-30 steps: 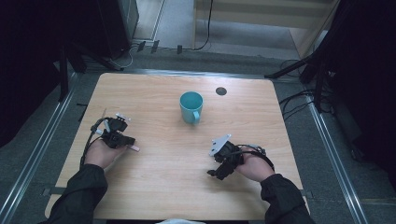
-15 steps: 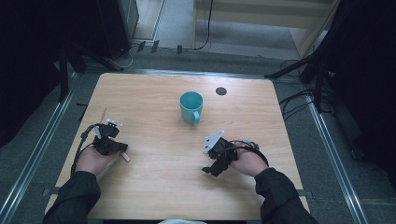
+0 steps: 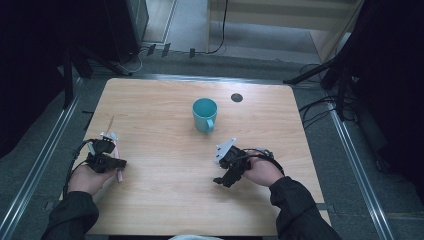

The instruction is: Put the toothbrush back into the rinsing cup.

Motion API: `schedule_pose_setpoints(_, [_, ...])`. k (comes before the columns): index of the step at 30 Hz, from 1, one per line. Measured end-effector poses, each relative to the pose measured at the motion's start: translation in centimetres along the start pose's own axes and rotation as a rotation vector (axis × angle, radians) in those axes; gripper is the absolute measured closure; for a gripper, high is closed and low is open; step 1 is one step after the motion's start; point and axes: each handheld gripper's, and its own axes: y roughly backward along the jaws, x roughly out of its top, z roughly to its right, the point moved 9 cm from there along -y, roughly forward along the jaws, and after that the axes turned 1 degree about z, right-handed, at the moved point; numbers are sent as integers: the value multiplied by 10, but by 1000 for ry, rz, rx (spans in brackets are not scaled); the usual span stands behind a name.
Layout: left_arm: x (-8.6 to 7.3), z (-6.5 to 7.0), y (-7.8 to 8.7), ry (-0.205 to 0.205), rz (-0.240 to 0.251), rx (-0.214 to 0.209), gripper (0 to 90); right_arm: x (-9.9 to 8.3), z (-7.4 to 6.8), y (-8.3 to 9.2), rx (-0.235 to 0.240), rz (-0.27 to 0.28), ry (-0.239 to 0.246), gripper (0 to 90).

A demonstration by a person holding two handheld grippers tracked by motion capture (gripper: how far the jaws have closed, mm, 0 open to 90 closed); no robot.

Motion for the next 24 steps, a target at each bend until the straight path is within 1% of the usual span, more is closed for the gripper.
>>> schedule_pose_setpoints(2, [-2, -2, 2, 16, 6, 1, 872, 0, 0, 0, -1, -2, 1, 161])
schedule_pose_setpoints(3, [-2, -3, 4, 16, 7, 0, 873, 0, 1, 0, -4, 0, 5, 161])
schedule_pose_setpoints(4, [-2, -3, 6, 25, 14, -1, 873, 0, 2, 0, -12, 9, 12, 161])
schedule_pose_setpoints(6, [-1, -4, 10, 40, 28, -10, 873, 0, 2, 0, -8, 7, 4, 161])
schedule_pose_setpoints(7, [0, -4, 12, 46, 34, -9, 870, 0, 3, 0, -13, 9, 12, 161])
schedule_pose_setpoints(9, [3, -5, 16, 53, 24, 8, 847, -1, 2, 0, -13, 7, 11, 161])
schedule_pose_setpoints(10, [4, -6, 17, 71, 16, 12, 823, -2, 0, 1, -4, -3, -6, 161])
schedule_pose_setpoints(11, [5, -7, 19, 81, 17, 13, 805, -2, 0, 0, -5, -1, -1, 161])
schedule_pose_setpoints(13, [7, -11, 21, 113, 13, 32, 756, -3, -1, 1, -3, -9, -10, 161])
schedule_pose_setpoints(15, [8, -16, 24, 115, 14, 55, 731, -3, 0, 0, -5, -4, 0, 161])
schedule_pose_setpoints(16, [9, -18, 24, 125, 18, 59, 728, -3, 1, 0, -10, 2, 9, 161])
schedule_pose_setpoints(17, [12, -20, 25, 141, 34, 63, 736, -4, 1, 0, -14, 1, 4, 161])
schedule_pose_setpoints(18, [12, -20, 25, 141, 34, 63, 748, -5, -1, 1, -8, -6, -11, 161])
schedule_pose_setpoints(19, [15, -24, 25, 167, 39, 74, 746, -5, 0, 2, -15, -1, -7, 161])
schedule_pose_setpoints(20, [15, -26, 24, 179, 26, 79, 746, -5, 1, 2, -20, 5, 1, 161])
schedule_pose_setpoints(21, [16, -27, 22, 184, 11, 82, 746, -6, 1, 2, -18, 9, -6, 161])
schedule_pose_setpoints(22, [16, -27, 22, 184, 11, 82, 741, -6, 1, 2, -20, 5, -14, 162])
schedule_pose_setpoints(23, [17, -28, 19, 205, -18, 80, 728, -7, -1, 2, -16, -1, -26, 162])
schedule_pose_setpoints(24, [19, -29, 18, 220, -26, 76, 720, -8, -1, 2, -16, -3, -24, 162])
